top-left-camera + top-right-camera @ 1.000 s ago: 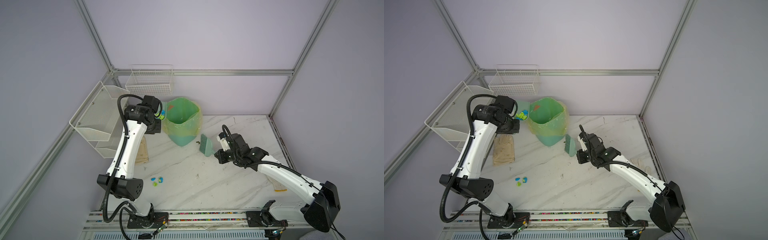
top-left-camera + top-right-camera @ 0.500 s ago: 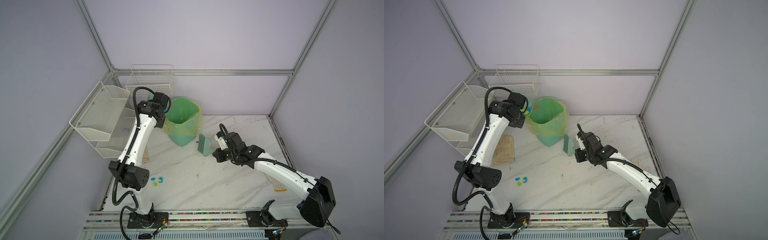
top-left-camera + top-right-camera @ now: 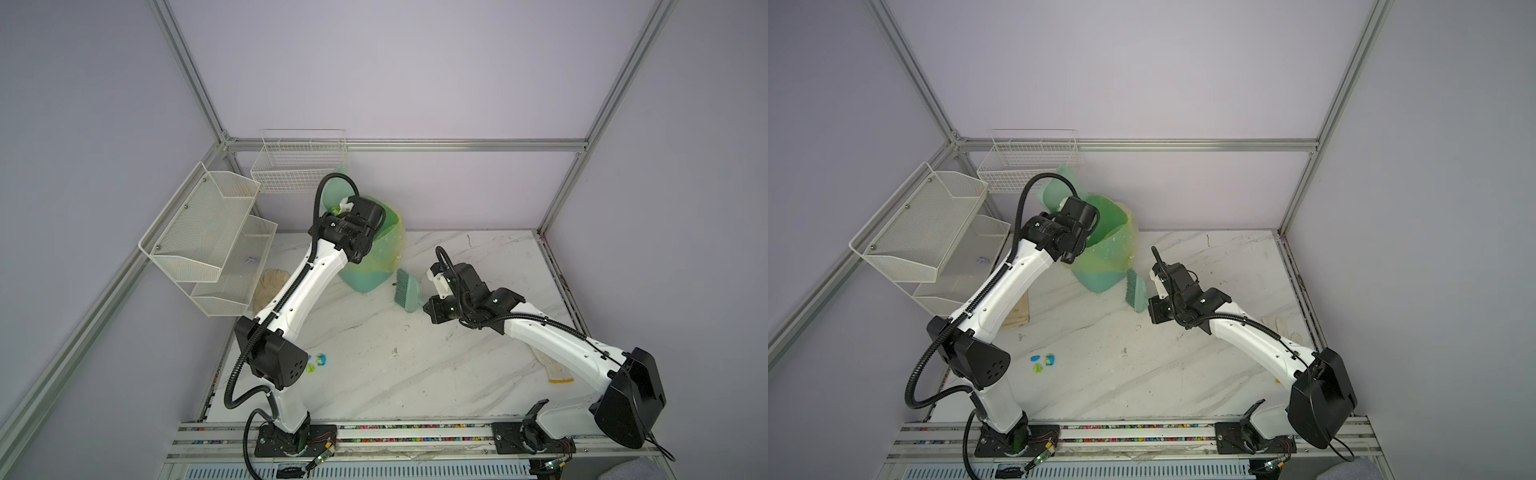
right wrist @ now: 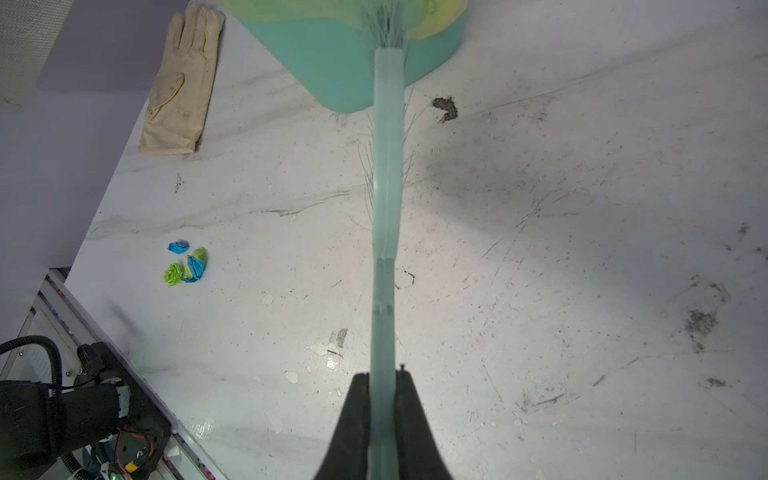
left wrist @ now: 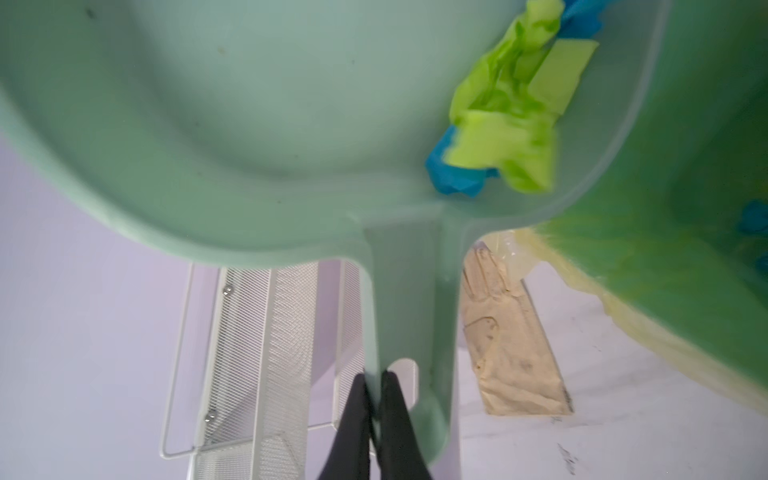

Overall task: Sweep away the paper scraps from the table
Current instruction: 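Tip the dustpan over the green bin with the left gripper, then bring the empty dustpan back down from the bin with the left gripper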

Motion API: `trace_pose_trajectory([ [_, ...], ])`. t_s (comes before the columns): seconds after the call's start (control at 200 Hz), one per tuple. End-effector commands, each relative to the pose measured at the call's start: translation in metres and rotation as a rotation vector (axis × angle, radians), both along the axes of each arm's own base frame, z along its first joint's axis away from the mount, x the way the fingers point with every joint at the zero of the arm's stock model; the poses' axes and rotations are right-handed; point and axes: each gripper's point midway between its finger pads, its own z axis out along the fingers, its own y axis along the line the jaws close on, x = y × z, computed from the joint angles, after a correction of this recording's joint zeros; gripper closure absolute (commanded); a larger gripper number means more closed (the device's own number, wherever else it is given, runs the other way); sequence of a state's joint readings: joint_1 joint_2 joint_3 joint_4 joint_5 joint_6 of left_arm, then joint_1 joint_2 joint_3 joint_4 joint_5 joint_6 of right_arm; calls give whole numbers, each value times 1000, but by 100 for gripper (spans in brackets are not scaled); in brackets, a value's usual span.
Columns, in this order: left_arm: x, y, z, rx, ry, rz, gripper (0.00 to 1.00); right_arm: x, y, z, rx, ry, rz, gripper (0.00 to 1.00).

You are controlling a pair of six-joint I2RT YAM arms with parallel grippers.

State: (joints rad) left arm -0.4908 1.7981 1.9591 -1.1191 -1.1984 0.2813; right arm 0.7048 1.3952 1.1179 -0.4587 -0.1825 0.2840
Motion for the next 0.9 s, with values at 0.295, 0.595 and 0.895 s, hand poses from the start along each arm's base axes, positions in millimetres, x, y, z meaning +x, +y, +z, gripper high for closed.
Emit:
trace_pose_trajectory([
  [0.295,-20,16,30,83,-94,47,100,6,6,22,58,-35,2,100],
  [0.595,-28,14,29,-19,-125,21,100,4,5,19,59,-25,-6,100],
  [0.895,-51,-5,19,-402,-105,-24,100,0,2,26,76,-35,-11,100],
])
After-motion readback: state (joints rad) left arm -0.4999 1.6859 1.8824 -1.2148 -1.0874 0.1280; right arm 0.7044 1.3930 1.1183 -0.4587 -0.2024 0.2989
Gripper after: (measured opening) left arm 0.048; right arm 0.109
